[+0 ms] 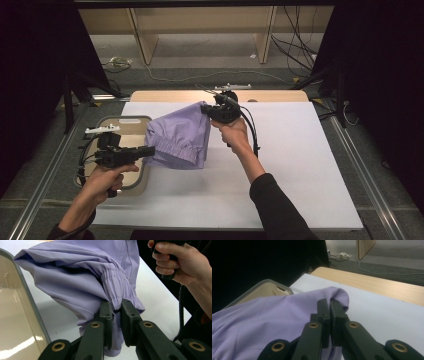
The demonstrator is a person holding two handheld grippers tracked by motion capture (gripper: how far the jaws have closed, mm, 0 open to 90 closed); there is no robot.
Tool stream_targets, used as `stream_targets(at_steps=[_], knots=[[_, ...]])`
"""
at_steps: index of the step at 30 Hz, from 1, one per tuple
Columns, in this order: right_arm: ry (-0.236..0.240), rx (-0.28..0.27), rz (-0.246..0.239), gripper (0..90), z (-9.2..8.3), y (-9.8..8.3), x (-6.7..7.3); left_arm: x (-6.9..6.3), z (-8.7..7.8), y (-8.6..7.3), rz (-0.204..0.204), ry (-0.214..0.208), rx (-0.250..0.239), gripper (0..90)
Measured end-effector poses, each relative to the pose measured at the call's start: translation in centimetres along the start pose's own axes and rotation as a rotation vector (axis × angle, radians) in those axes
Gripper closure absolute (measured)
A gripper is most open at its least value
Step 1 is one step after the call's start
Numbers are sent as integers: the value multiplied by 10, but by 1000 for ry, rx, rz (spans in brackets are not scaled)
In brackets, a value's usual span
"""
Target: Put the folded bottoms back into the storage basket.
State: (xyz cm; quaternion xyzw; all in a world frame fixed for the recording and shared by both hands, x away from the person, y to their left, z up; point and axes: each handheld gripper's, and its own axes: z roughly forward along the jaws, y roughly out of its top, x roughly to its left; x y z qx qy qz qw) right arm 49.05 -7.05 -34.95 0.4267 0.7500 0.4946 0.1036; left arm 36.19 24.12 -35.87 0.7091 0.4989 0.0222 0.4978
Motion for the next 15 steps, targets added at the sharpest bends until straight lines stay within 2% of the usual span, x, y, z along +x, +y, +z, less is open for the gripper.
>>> stream_targets(at_steps=[15], knots=[[23,10,1,885,15,9,11,12,-16,3,-15,14,-23,802]])
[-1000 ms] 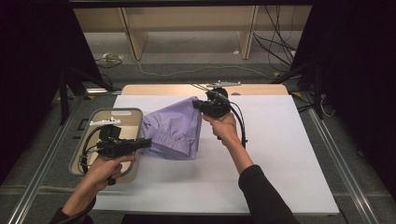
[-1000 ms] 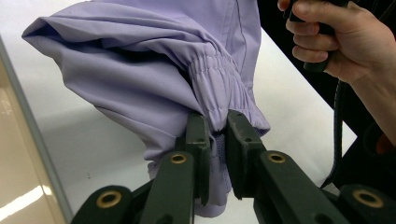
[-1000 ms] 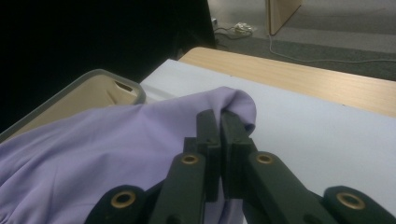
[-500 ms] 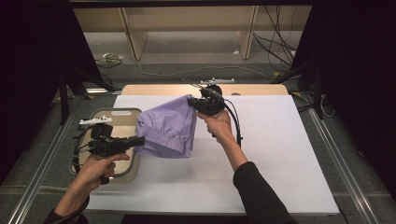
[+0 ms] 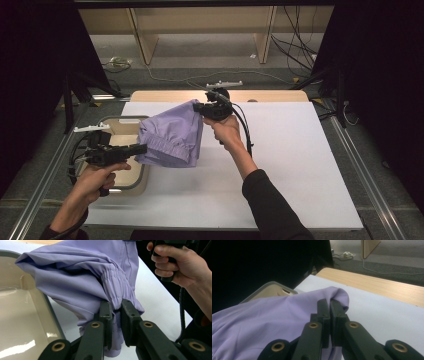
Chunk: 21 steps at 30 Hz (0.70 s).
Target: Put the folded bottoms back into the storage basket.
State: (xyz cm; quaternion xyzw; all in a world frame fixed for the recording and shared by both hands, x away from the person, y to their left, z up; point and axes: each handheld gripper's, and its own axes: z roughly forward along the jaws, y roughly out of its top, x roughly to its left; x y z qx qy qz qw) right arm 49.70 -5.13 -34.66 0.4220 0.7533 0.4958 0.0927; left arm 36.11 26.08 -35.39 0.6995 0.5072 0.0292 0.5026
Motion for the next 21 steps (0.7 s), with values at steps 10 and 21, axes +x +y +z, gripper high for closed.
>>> stream_targets(at_steps=[10,21], knots=[[7,17,-10,885,14,6,11,10,-13,2,-9,20,-17,802],[9,24,-13,885,23,11,18,18,-23,4,-13,32,-22,802]])
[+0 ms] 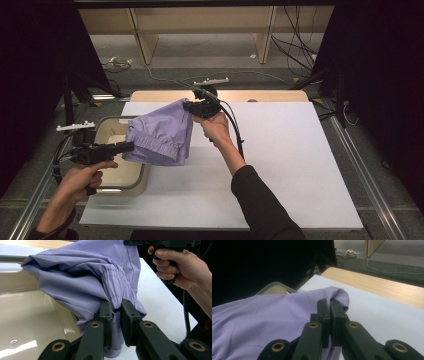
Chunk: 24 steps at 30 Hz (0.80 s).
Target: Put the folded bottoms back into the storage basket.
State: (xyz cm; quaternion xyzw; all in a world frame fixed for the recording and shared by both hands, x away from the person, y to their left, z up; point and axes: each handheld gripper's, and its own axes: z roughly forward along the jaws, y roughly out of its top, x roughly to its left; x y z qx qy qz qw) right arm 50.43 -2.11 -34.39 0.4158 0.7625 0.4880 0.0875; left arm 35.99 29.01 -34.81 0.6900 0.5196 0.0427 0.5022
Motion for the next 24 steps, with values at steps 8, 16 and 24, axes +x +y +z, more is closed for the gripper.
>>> stream_targets(at_steps=[8,16,24], knots=[[3,5,-14,885,8,6,10,8,-6,1,-10,6,-2,802],[3,14,-15,884,17,9,17,16,-14,2,-18,15,-3,802],[5,22,-28,885,24,11,25,21,-20,3,-22,19,2,802]])
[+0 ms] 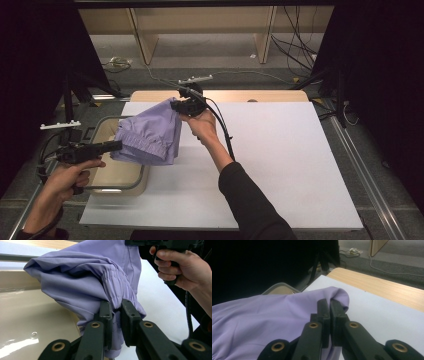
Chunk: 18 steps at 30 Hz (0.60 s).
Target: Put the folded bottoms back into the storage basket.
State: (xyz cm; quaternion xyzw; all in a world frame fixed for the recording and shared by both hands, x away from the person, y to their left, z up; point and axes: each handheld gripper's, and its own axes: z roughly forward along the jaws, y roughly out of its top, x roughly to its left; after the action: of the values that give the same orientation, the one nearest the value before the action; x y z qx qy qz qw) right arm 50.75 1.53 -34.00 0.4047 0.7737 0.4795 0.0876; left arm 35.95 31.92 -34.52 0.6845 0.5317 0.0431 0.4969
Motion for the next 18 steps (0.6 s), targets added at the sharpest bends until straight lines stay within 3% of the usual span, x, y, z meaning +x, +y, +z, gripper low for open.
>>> stream_targets(at_steps=[18], knots=[[2,18,-13,884,19,6,18,14,-15,2,-19,24,0,801]])
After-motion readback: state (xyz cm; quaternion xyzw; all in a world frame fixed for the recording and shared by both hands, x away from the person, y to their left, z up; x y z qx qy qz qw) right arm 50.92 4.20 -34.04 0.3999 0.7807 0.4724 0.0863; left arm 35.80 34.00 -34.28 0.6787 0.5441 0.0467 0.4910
